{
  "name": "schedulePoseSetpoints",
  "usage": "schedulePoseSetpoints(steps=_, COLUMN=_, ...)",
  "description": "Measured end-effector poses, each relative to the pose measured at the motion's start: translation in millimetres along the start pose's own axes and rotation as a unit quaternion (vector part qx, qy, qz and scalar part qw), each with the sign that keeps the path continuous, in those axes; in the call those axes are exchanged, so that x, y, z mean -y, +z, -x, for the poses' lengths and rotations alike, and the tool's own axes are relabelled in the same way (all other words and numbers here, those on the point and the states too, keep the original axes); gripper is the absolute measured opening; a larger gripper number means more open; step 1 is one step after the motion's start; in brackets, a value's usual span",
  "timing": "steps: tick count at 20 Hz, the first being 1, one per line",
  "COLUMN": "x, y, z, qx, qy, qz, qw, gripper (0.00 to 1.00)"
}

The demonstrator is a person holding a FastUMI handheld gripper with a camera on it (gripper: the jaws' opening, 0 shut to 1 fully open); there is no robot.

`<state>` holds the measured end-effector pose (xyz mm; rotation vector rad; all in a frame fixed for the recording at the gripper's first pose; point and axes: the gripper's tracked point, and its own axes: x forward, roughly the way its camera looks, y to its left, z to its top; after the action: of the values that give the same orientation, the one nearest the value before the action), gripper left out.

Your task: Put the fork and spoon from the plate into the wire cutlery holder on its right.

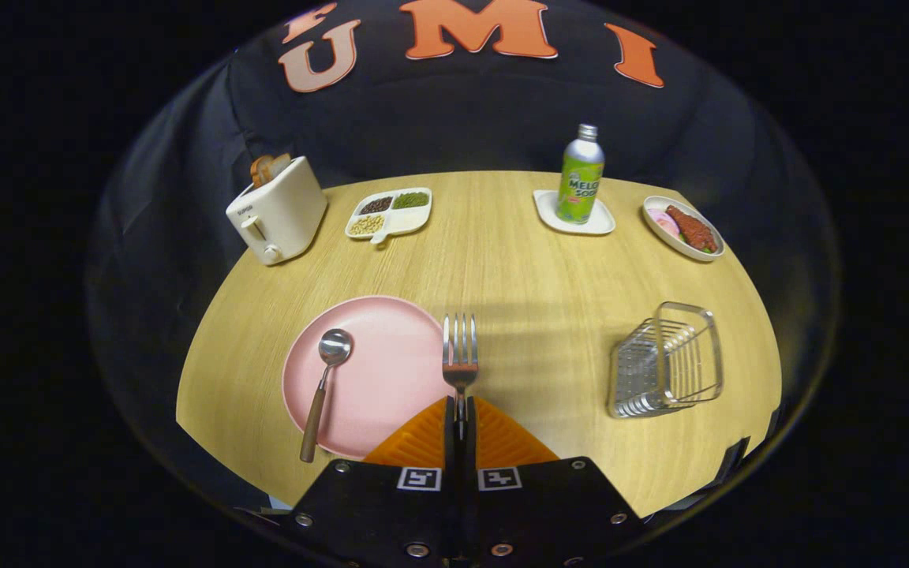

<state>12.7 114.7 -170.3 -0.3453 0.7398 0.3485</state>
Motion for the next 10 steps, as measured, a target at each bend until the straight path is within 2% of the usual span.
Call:
schedulePoseSetpoints(steps=5, x=56.3, y=23.8, z=35.9, qx=-0.003, qy=-0.022, qz=-0.001, qw=1.000, gripper=0.02)
schedulePoseSetpoints(steps=10, x=111.1, y=33.8, z=54.6, qx=-0.035, qy=-0.062, qz=0.031, qw=0.997, gripper=0.02)
